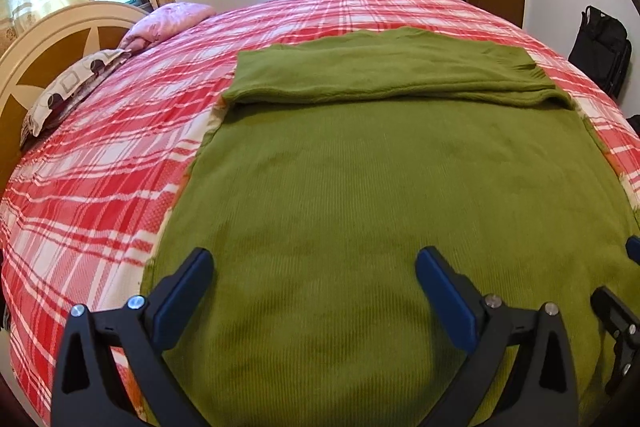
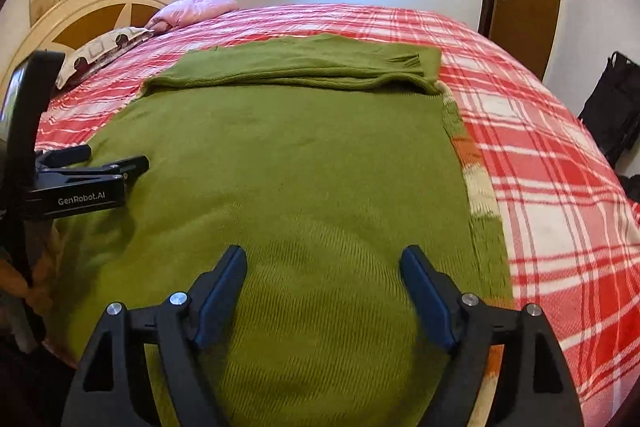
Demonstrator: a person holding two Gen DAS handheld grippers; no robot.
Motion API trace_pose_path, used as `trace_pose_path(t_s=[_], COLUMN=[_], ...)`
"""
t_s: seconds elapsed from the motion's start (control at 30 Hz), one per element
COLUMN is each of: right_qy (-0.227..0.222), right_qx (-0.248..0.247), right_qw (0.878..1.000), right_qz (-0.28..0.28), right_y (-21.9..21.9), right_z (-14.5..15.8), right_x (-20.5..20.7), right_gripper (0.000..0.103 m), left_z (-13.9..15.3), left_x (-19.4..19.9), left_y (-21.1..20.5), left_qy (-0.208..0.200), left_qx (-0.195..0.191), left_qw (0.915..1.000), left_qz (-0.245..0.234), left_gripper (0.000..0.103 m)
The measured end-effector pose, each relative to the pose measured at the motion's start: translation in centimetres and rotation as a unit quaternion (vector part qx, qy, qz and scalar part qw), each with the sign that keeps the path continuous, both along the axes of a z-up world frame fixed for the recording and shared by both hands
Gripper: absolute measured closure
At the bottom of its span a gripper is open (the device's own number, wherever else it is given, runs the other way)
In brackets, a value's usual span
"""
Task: Fold small clothes
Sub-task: 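Lay the folded sleeve flat with the right gripper and open it, then move both grippers to the sweater hem and close on it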
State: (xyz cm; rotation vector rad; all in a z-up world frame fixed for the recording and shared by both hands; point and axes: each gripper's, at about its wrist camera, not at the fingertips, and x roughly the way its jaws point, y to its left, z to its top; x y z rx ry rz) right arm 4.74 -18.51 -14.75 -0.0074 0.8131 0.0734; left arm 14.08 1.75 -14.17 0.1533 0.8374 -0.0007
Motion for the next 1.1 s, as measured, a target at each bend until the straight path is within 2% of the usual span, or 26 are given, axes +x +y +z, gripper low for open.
trace_pose_path(t_s=[0.13,0.33,0.43,0.63,0.83,0.97,1.1], right_qy=[-0.003,-0.01,0.0,0.006,0.007,0.007,0.014], right_qx=[0.019,0.054,0.082,0.09,0.12,0.114,0.123], right_qw=[1.0,0.998,0.996,0.995,0.99,0.99,0.99], right_qz=[-0.01,-0.032,-0.042,-0.053,-0.078,-0.078,-0.071], right_y=[-0.3,-1.8,-3.0,-4.7,-6.3,-6.3,-6.4], right_z=[0.8,1.8,1.9,2.1,2.3,2.4,2.0], right_x=[-1.3,-3.2,-4.2,-6.6,-7.4,-8.1,-9.0], right_gripper=[0.023,0.023,0.023,0.023,0.023,0.023,0.023], left_z=[0.2,0.4,0.5,1.1,1.0,0.9,0.9], left_x=[-0.4,-2.2,-2.9,-4.5,-5.8,-6.7,-7.4], left_y=[0.2,-1.1,-1.4,-1.2,-0.6,-0.4,1.5], left_qy=[0.003,-0.017,-0.022,-0.024,-0.008,-0.012,0.001], left_qx=[-0.002,0.052,0.061,0.054,0.03,0.043,0.012], left_qw=[1.0,0.998,0.9967,0.9953,0.9951,0.9942,0.9956], left_qz=[0.0,-0.032,-0.05,-0.078,-0.094,-0.098,-0.093], left_gripper=[0.0,0.0,0.0,0.0,0.0,0.0,0.0])
